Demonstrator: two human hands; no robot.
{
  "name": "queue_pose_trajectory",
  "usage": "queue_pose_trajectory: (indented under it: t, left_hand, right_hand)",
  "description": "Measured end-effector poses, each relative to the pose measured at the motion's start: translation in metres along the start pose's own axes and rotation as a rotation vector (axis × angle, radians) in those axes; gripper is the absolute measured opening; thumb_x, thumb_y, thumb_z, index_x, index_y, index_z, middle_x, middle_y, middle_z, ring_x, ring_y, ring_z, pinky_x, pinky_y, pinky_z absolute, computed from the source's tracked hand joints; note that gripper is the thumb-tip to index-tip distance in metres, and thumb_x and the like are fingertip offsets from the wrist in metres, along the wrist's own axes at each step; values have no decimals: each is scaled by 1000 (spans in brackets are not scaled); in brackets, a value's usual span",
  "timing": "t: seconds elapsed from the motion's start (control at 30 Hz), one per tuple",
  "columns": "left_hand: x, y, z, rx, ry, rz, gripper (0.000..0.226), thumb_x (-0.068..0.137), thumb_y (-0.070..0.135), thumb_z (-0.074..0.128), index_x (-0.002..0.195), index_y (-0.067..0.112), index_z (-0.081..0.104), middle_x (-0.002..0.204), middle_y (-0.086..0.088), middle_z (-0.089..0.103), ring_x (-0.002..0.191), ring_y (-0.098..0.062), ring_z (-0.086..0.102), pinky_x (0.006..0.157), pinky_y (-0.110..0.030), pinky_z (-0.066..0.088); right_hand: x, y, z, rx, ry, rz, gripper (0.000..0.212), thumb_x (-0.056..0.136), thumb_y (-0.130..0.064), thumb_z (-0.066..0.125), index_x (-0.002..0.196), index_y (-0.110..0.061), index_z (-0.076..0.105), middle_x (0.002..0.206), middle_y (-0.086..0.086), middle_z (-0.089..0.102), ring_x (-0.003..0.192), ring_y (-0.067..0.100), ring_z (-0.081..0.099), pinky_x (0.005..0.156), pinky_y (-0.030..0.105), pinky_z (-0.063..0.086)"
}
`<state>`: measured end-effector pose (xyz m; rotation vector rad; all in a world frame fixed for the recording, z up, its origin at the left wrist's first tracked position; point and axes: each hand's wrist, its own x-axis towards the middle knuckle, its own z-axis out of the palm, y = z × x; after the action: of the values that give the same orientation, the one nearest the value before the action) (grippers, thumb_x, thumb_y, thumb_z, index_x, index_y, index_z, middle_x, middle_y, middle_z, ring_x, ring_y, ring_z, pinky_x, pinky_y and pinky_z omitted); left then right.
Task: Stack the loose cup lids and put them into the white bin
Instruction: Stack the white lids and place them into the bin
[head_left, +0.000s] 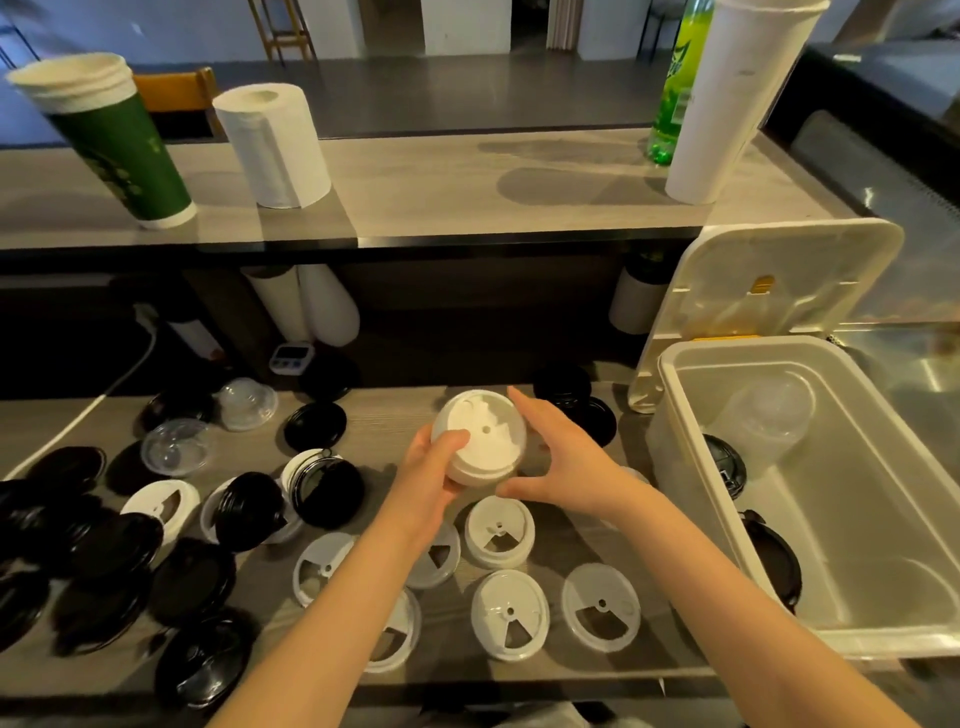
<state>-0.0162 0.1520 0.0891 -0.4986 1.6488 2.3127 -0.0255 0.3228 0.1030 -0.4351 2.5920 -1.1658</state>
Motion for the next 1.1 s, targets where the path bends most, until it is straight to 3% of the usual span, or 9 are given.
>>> queue_pose_trajectory:
  t: [0.07,0.2,0.33,0.5,0.7,0.9,1.0,1.1]
  left_hand:
    - [1,2,-17,-23,89,11,32,92,11,52,123,16,46,107,-6,60,97,-19,59,82,-36,49]
    - [5,5,-51,-42,214,58,34,90,8,55,120,19,46,106,0,59,97,-15,58,91,-40,47]
    - [4,1,-76,-61,254,46,43,88,8,59,128,17,45,120,-2,56,112,-20,54,99,-41,45]
    - [-1,-10,-92,-64,237,26,40,88,9,60,125,17,45,120,-2,56,105,-17,56,96,-41,46]
    - [-4,-11,-107,-61,232,17,45,87,12,62,128,14,43,116,-3,57,98,-14,58,90,-38,48]
    - [-5,-9,-117,-31,196,1,45,88,14,62,128,14,43,116,-4,57,95,-12,58,92,-39,48]
    - [-4,-10,-118,-32,174,-21,44,89,17,62,128,16,43,118,-3,56,102,-16,56,98,-41,45]
    - [-5,-11,-115,-68,152,-50,36,89,16,61,122,17,44,113,-2,58,99,-16,57,94,-41,47]
  right_hand:
    - [0,12,14,-96,-45,105,94,82,-40,70,151,-27,8,157,-3,15,140,15,24,109,28,28]
    - [1,32,48,-351,-218,295,80,88,-41,61,150,-22,15,155,11,18,139,31,25,108,41,33]
    - [3,32,90,-457,-323,372,77,90,-44,55,150,-27,11,158,6,8,142,33,14,108,47,33]
    - [12,38,128,-554,-307,438,84,88,-46,58,150,-35,3,159,3,-8,144,35,3,107,49,35]
    - [11,47,129,-608,-197,425,85,80,-46,66,147,-37,14,151,8,18,132,36,23,99,43,40]
    - [16,50,114,-355,-93,444,81,74,-38,72,142,-33,27,138,6,34,126,33,28,100,42,37]
    - [18,38,104,-154,57,415,79,73,-31,74,139,-29,33,134,4,38,126,32,29,98,39,33]
    - [19,10,101,120,232,326,79,68,-28,75,136,-27,35,125,-4,39,127,26,32,98,38,35]
